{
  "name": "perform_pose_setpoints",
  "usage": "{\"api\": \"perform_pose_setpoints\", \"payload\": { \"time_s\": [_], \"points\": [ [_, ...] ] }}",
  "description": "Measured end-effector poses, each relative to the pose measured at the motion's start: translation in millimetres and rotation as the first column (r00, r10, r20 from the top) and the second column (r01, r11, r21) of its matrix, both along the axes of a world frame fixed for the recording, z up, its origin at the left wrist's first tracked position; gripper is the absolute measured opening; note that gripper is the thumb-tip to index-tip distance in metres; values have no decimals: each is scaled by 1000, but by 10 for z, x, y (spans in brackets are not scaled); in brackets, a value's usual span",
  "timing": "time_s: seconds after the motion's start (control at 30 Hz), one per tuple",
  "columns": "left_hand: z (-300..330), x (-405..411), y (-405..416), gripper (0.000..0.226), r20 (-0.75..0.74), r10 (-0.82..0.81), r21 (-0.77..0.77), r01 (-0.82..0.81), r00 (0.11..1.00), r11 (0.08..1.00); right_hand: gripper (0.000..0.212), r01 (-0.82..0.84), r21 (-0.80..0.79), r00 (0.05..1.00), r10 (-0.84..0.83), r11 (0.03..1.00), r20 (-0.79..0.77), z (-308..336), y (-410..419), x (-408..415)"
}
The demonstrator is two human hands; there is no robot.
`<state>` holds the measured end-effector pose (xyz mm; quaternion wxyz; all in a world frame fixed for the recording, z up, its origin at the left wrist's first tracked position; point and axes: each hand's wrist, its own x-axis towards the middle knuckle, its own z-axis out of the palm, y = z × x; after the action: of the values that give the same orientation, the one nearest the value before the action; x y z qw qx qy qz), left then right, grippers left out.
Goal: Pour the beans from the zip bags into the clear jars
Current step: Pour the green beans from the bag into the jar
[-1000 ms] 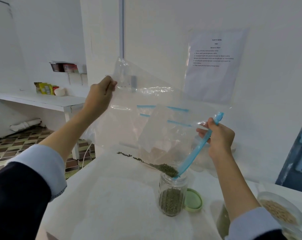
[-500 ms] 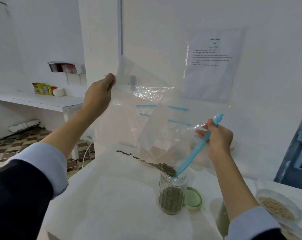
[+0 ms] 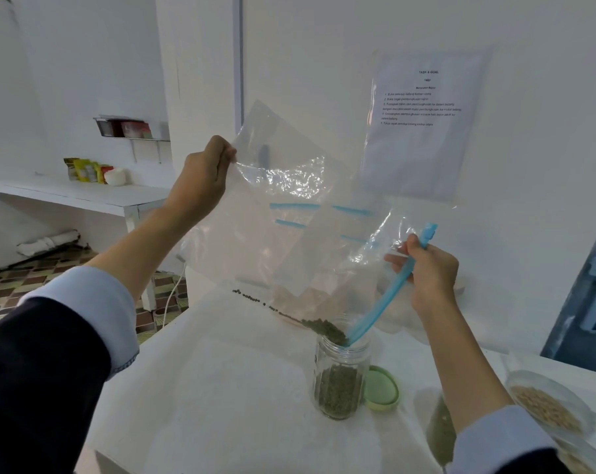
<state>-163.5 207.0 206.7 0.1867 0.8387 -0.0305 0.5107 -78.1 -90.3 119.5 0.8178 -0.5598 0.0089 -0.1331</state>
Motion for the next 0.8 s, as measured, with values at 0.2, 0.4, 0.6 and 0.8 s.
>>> {"api": "perform_pose_setpoints", "payload": {
  "time_s": [0.2,0.4,0.6,0.8],
  "points": [
    [22,11,-35,24,1,-10,-20,10,1000,1000,25,-16,-15,1000,16,1000,14,-10,-54,26],
    [82,43,-83,24,-30,-20,5,20,999,1000,25,-17,-14,1000,17,1000,9,5,-45,33],
    [89,72,-104,23,-35,-30,25,31,999,999,26,-59,-5,998,59,998,6,-15,-47,25],
    [105,58,-142,19,-34,-51,14,52,998,999,23,-14,29,1000,13,999,6,-8,-48,70]
  ]
}}
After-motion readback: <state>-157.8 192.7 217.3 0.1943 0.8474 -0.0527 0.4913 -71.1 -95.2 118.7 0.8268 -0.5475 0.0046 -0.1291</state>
